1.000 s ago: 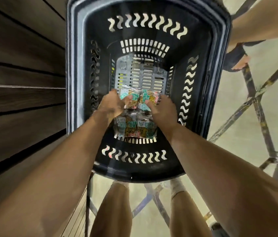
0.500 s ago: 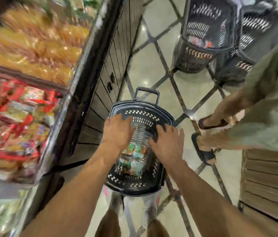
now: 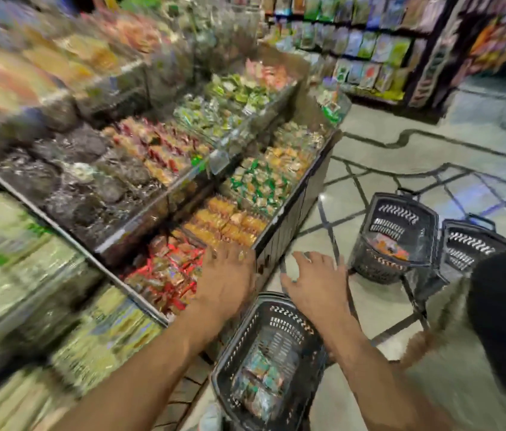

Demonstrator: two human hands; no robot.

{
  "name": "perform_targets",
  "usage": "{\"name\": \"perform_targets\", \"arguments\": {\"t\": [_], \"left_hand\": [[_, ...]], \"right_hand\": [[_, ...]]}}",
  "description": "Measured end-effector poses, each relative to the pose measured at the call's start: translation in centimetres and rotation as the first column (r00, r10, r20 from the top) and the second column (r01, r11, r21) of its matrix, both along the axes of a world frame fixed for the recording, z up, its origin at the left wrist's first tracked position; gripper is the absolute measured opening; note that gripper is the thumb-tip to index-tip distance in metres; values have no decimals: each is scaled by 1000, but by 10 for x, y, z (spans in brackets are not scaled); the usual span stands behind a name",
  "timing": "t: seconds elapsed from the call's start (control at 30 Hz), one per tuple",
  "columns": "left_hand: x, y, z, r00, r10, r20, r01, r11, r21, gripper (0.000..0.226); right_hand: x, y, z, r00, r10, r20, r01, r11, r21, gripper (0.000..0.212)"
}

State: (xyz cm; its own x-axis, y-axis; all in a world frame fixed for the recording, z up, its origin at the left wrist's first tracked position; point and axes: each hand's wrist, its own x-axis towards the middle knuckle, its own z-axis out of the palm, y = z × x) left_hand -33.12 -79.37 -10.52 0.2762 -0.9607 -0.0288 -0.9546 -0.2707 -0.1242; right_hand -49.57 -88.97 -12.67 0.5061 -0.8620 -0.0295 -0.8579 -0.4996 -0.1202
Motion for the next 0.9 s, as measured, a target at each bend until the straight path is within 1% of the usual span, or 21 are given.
{"name": "perform_targets", "arguments": {"t": [0.03, 0.17, 0.23, 0.33, 0.43, 0.53, 0.63, 0.77, 0.9], "left_hand": [[5, 7, 11, 999, 31, 9, -31, 999, -17, 57], [35, 58, 58, 978, 199, 55, -194, 977, -83, 59], [49, 89, 75, 952, 296, 76, -287, 952, -105, 61], [71, 141, 100, 909, 406, 93, -393, 910, -135, 61], [92, 195, 120, 865, 491, 102, -472, 866, -166, 58], [109, 251, 133, 809, 584, 74, -564, 805, -184, 57], [125, 311, 141, 748, 660, 68, -644, 747, -165, 60], [138, 402, 142, 675, 733, 78, -720, 679, -143, 61], [150, 495, 136, 604, 794, 66, -779, 606, -159, 61]], "right_hand": [[7, 4, 12, 1000, 15, 22, -15, 1000, -4, 58], [51, 36, 65, 978, 196, 70, -191, 979, -76, 61], [74, 55, 85, 955, 290, 64, -283, 954, -99, 59], [109, 89, 111, 923, 382, 50, -374, 919, -125, 60], [145, 128, 129, 874, 483, 45, -473, 870, -142, 52], [179, 176, 143, 827, 561, 39, -553, 824, -124, 55], [214, 230, 149, 775, 630, 44, -622, 773, -124, 59], [253, 311, 150, 701, 711, 53, -701, 701, -130, 61], [278, 396, 147, 646, 761, 63, -753, 648, -117, 59]]}}
